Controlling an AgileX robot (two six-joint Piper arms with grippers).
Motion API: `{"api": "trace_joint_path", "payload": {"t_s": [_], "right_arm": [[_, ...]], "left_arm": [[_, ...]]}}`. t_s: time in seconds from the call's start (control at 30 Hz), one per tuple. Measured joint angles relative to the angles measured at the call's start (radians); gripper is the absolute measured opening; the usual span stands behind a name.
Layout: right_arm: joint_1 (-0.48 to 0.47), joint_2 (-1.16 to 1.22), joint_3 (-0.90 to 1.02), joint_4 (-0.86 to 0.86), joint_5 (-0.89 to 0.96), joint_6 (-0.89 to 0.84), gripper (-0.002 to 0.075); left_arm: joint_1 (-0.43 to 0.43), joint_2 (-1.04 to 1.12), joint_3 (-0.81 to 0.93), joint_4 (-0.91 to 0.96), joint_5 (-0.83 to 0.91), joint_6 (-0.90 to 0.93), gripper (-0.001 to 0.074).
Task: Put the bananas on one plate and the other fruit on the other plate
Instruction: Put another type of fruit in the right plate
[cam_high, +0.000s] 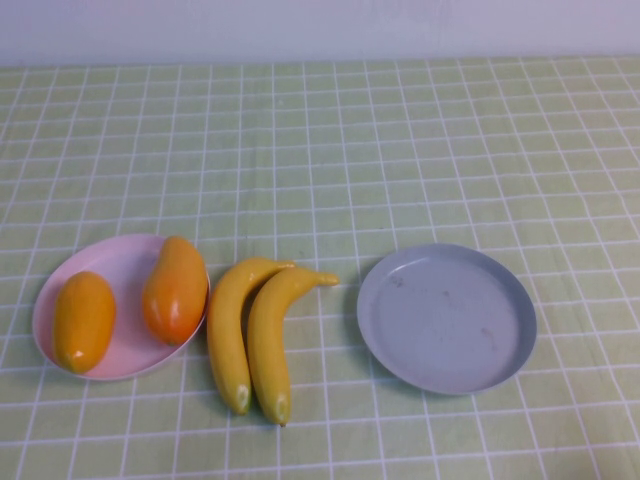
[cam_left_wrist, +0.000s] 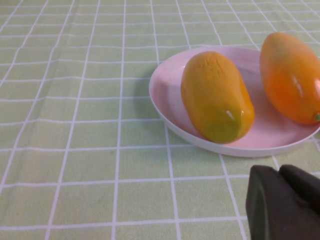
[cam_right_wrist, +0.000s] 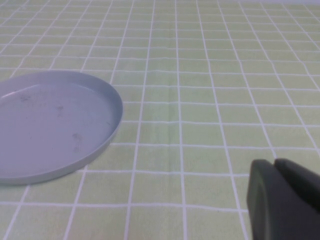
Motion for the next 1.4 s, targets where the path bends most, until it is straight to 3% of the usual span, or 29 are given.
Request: {"api": "trace_joint_path", "payload": {"t_s": [0.57, 0.73, 0.9, 1.0, 1.2, 1.4], "right_arm": [[0.000, 0.000, 0.000, 0.022, -0.085, 0.000, -0.0017], [0.000, 0.000, 0.000, 0.182, -0.185, 0.000, -0.0017], [0.000, 0.000, 0.000, 0.477, -0.241, -0.002, -0.0017], [0.000, 0.000, 0.000, 0.546, -0.246, -0.002, -0.0017], [0.000, 0.034, -0.049, 0.662, -0.113, -0.002, -0.0017], [0.000, 0.338, -0.287, 0.655, 0.138, -0.002, -0.0017]], "left_arm": [[0.000, 0.000, 0.000, 0.000, 0.000, 0.000, 0.0000], [0.000, 0.000, 0.000, 0.000, 0.000, 0.000, 0.0000], [0.000, 0.000, 0.000, 0.000, 0.000, 0.000, 0.0000], [0.000, 0.000, 0.000, 0.000, 0.000, 0.000, 0.0000], [0.000, 0.000, 0.000, 0.000, 0.000, 0.000, 0.0000], [0.000, 0.000, 0.000, 0.000, 0.000, 0.000, 0.0000]]}}
